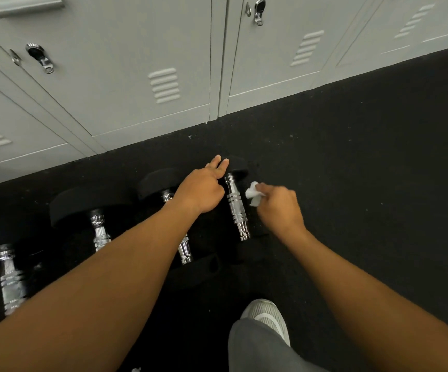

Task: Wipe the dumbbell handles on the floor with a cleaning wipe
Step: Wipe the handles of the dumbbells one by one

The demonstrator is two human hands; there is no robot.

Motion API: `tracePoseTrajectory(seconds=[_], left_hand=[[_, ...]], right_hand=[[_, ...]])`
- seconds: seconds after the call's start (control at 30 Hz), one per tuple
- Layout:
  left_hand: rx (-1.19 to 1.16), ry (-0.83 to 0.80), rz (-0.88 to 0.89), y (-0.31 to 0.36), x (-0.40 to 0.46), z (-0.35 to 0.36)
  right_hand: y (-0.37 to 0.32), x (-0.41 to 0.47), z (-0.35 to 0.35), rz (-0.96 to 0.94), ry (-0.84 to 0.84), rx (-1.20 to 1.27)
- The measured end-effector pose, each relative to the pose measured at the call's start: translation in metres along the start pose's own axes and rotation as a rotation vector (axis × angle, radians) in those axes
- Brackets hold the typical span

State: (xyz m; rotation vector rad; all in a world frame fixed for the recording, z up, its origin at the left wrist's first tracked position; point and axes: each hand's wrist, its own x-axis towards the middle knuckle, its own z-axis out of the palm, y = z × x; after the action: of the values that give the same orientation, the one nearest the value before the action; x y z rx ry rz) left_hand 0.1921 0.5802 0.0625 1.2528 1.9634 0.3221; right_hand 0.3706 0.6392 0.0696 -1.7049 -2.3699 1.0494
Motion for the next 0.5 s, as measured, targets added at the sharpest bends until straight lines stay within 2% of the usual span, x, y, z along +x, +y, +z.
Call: tracePoseTrajectory(seconds=[0.1,0.2,0.27,0.43,0.5], left_hand=[[0.005,0.001,-0.005,0.000,0.000,0.000],[0.017,0.008,-0.010,0.001,0.000,0.000],[0.026,0.008,-0.015,0.001,0.001,0.001],[0.034,0.002,-0.017,-0.002,0.002,0.001],[0.038,0.000,-0.002,-0.003,0.001,-0.001]], right_hand=[[-0.005,0.009,0.009,-0.038,0.023,-0.045],[-0.018,0.012,0.042,-0.254,-0.152,-0.233],[-0.025,0.013,0.054,-0.330,-0.248,-0.388],[-0.024,-0.005,0.032,-0.495,-0.448,-0.633],[-0.013,-0.013,0.026,-0.560,-0.526,-0.649]])
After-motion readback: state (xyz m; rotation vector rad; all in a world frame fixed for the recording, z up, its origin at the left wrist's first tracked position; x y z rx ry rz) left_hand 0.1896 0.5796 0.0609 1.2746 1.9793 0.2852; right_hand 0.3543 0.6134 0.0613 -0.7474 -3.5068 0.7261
